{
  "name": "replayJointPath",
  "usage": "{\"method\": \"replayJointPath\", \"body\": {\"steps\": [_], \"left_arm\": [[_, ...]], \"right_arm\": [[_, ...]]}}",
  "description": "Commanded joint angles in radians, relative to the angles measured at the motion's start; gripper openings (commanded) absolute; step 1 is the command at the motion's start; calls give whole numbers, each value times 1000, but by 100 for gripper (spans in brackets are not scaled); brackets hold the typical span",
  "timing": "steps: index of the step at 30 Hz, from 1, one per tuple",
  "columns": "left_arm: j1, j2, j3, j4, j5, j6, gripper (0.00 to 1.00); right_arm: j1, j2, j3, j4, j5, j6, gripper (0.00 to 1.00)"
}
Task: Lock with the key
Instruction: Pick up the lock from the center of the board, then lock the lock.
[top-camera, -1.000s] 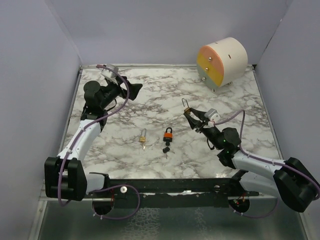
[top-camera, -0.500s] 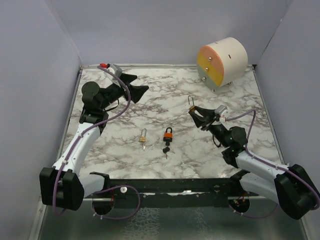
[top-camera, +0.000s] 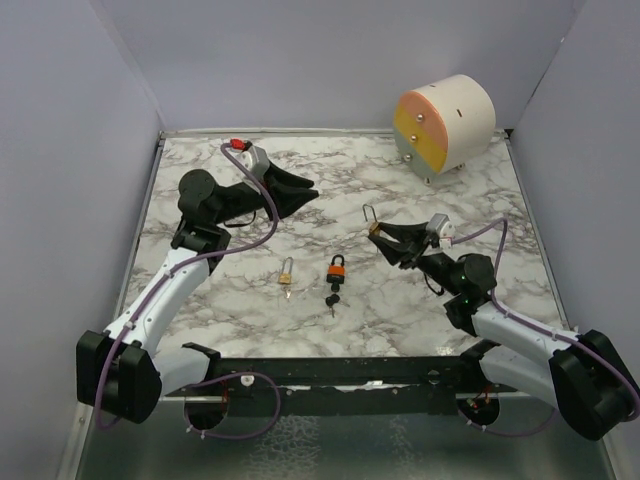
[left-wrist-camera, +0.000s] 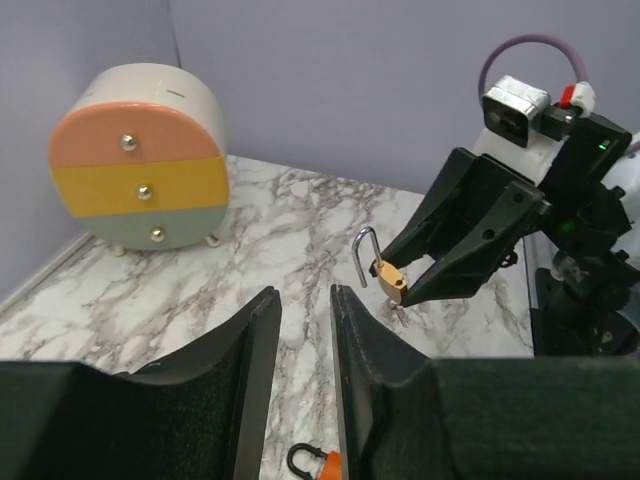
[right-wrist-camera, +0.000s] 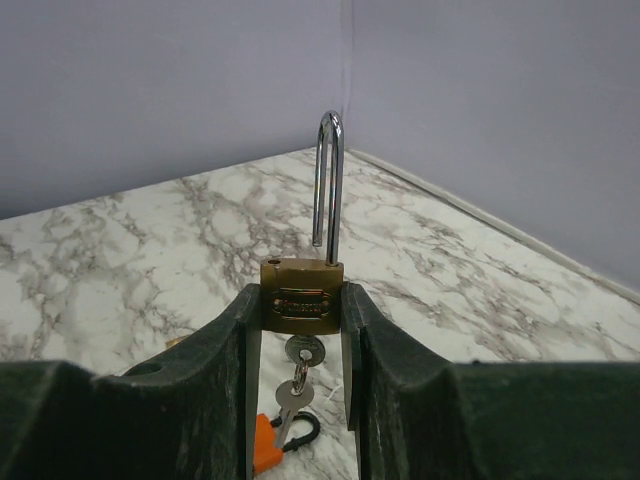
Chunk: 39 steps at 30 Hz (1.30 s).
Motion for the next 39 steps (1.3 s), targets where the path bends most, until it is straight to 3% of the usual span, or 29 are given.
{"method": "replayJointPath", "body": {"steps": [1, 4, 8, 11, 14, 19, 21, 26, 39], "left_arm": [[-37, -25, -25, 65, 87, 1, 28], [-56, -26, -21, 65, 40, -34, 27], [-70, -15, -15, 66, -16, -84, 19], [-88, -6, -14, 70, 39, -64, 18], [-112, -5, -18, 73, 129, -18, 18], [-138, -13, -29, 73, 130, 5, 23], [-144, 1, -23, 73, 155, 4, 31], [-160, 42, -13, 74, 236, 15, 32], [-170, 56, 12, 74, 148, 1, 33]], "right_arm": [[-3, -24, 44, 34, -135, 40, 1], [-2, -26, 58, 30, -153, 56, 1], [-2, -20, 79, 24, -158, 42, 1], [-2, 2, 108, 23, -216, 41, 1], [-1, 19, 126, 38, -253, 58, 1], [-1, 2, 130, 14, -262, 54, 1], [0, 2, 153, -27, -300, 46, 1], [0, -14, 155, -39, -321, 54, 1], [0, -45, 139, -76, -293, 23, 1]]}}
